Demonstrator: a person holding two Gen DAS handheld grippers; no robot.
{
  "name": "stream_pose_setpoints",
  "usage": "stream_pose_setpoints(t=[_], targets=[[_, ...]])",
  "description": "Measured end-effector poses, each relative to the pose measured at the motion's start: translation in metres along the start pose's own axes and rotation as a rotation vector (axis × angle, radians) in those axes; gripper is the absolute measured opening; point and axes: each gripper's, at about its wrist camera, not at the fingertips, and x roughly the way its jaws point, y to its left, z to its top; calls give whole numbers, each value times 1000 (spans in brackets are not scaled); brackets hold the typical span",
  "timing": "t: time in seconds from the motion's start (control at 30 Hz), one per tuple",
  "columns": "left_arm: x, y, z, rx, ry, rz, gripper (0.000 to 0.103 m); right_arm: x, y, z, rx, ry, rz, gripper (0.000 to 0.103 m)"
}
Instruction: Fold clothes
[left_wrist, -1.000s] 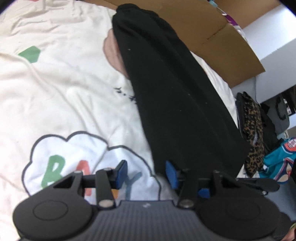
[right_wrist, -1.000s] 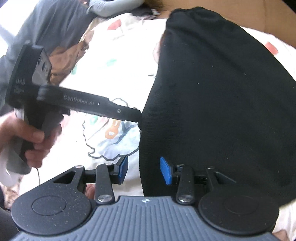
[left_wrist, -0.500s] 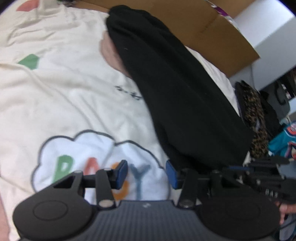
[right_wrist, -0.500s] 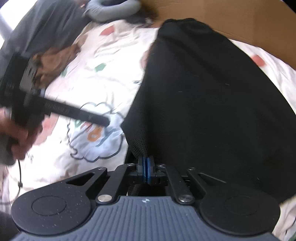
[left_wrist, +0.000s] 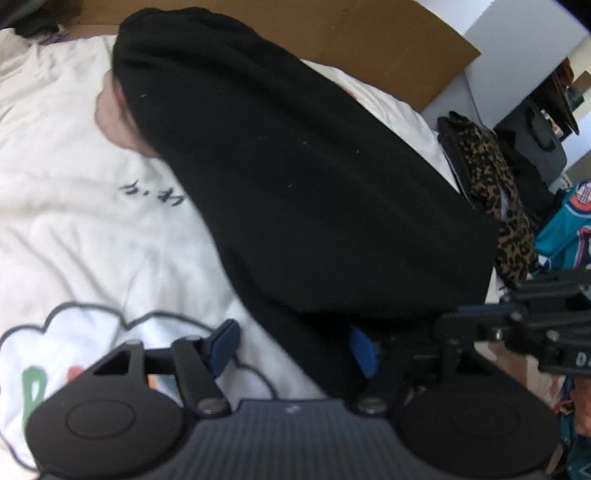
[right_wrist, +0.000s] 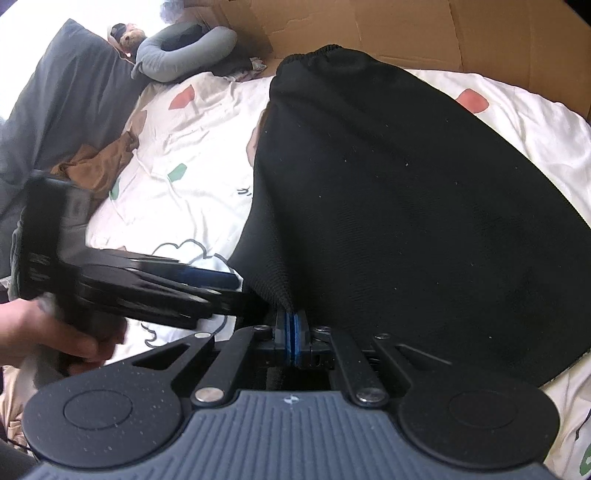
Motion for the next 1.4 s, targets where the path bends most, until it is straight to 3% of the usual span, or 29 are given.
stream_pose_setpoints(t=[0.13,0.2,0.27,0.57,1.0,1.03,1.17,1.4], targets=[[7,-10,3,56,-31,51,70,-1,3,0,-10,-6,22,0],[8,-9,3,59,-57,74,63,-1,4,0,-15,-6,28,0],[4,-4,3,38,-73,104,43,-1,3,0,-14,-3,37,0],[-40,24,-12,-62,-189,214,45,5,0,-6,-12,24,51,0],[-28,20,-14,-5,-167,157,47,11,5,-8,-10,49,74,2],[-29,23,-13,-12,-164,151,45,11,5,-9,-8,53,78,2],[-30,32,-15,-62,-144,114,11,11,8,-10,-7,56,106,3],[-40,45,-27,-108,-131,91,6,4,7,-14,4,51,146,6]])
